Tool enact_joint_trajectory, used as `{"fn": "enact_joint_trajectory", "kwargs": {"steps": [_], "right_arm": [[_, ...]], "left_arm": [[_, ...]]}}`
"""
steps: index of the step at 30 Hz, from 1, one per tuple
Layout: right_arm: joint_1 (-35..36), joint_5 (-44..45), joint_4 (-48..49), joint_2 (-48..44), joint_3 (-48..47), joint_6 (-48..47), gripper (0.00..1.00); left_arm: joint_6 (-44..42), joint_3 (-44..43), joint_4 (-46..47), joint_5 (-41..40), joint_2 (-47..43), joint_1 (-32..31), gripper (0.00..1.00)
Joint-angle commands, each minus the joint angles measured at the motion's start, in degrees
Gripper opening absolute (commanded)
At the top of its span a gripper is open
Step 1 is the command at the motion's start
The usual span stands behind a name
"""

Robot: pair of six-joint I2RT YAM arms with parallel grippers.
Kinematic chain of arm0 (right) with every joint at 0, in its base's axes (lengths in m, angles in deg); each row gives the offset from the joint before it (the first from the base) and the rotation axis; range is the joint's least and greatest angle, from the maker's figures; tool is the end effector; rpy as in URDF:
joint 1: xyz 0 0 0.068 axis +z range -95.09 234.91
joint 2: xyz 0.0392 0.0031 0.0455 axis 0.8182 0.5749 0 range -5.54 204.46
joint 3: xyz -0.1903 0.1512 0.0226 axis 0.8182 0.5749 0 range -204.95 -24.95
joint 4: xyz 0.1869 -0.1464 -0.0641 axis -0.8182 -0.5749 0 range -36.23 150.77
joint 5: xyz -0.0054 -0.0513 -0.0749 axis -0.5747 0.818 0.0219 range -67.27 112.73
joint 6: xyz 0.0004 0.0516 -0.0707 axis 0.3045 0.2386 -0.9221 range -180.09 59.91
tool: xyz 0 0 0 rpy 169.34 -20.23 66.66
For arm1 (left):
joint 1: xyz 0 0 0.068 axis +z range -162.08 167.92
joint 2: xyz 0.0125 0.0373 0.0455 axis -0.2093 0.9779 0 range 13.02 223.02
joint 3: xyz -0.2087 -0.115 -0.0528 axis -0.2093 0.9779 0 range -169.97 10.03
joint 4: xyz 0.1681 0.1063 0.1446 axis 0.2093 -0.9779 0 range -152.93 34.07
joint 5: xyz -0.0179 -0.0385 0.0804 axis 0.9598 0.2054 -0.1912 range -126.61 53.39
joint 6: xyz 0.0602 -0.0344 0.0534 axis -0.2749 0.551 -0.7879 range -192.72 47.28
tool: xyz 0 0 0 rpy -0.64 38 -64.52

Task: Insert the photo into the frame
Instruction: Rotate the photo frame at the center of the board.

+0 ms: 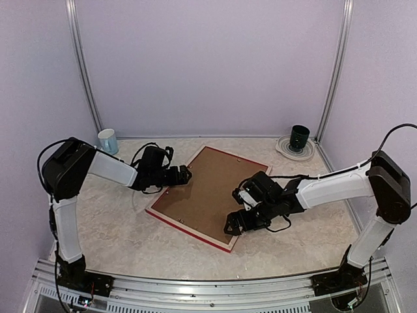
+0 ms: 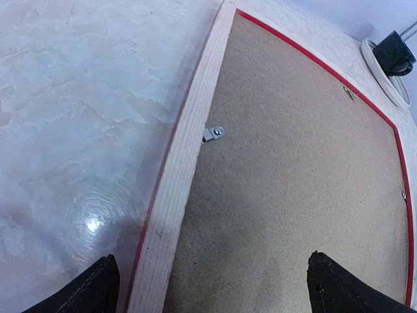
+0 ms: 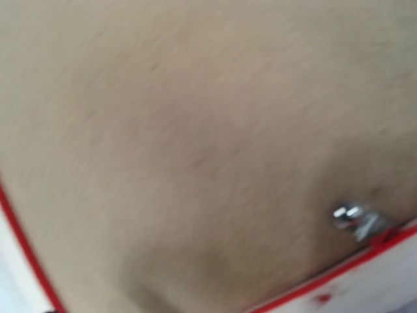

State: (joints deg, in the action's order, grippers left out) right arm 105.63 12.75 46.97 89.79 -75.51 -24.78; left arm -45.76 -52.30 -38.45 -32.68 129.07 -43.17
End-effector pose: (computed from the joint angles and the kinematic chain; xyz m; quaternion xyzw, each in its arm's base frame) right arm 0.1952 0.2598 0.1002 -0.1520 0.9472 0.2453 0.1402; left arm 0.3641 -0.2258 0.0858 0.0475 0.8903 -0.2460 0.3803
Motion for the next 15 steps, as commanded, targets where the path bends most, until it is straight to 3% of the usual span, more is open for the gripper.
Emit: {"fn": "enact_joint_trajectory", "kwargs": {"steps": [1, 7, 10, 15], "right_arm": [[1.4, 1.2, -0.5, -1.2, -2.0, 1.5, 0.99], [-1.9, 9.4, -10.1, -9.4, -5.5, -2.3, 0.99], [-8.0, 9.0, -11.9, -12.2, -6.1, -4.5, 0.99], [-17.7, 9.4, -11.7, -12.5, -9.0, -8.7, 0.99]], "left_arm": [[-0.1, -0.2, -1.3, -3.4, -5.1, 1.8, 0.99], [4.1, 6.2, -3.5, -14.3, -16.0, 1.4, 0.99], [7.5, 9.7, -4.5, -17.6, -22.1, -0.1, 0.99], [13.8, 11.1, -14.6, -23.8, -28.2, -5.0, 0.99]]}}
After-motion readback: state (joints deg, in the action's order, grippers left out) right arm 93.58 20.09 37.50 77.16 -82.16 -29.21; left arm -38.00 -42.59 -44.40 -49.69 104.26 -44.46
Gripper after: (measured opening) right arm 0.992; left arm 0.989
